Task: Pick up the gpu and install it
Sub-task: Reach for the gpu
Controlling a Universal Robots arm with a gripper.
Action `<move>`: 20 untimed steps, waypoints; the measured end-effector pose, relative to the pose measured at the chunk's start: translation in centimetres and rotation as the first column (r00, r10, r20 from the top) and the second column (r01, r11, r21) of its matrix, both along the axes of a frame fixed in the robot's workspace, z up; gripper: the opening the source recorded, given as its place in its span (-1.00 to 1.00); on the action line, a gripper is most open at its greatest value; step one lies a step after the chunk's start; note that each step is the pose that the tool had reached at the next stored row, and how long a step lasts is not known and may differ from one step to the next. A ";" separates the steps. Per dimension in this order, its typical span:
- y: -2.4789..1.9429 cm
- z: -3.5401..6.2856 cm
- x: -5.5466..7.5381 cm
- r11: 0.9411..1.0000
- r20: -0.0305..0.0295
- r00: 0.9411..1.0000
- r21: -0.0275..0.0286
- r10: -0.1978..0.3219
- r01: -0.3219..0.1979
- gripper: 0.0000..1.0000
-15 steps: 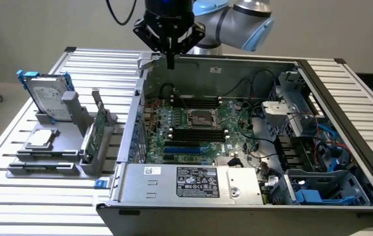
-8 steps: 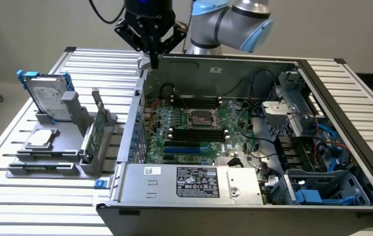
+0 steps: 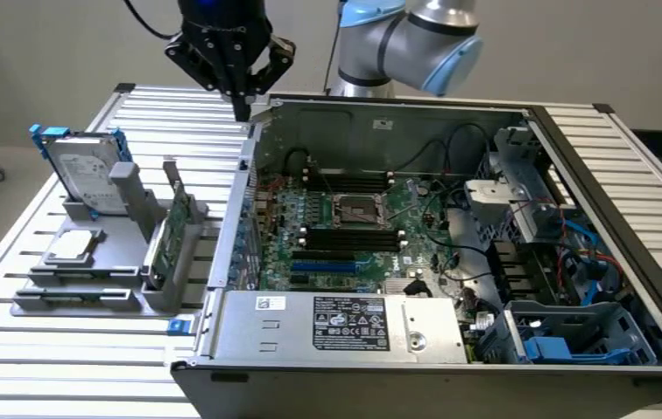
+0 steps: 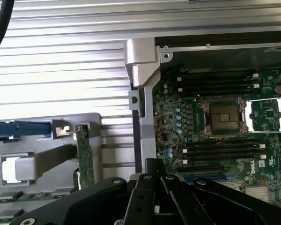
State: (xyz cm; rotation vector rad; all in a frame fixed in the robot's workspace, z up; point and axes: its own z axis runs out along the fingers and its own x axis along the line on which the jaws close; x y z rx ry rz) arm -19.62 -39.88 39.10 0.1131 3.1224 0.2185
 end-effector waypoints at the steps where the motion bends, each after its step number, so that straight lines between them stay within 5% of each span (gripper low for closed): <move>1: 0.00 -0.01 -0.4 1.000 -0.001 1.000 0.000 0.000 0.000 -0.79; 20: 0.00 -1.05 -9.1 1.000 -0.018 1.000 -0.005 0.000 0.000 -0.79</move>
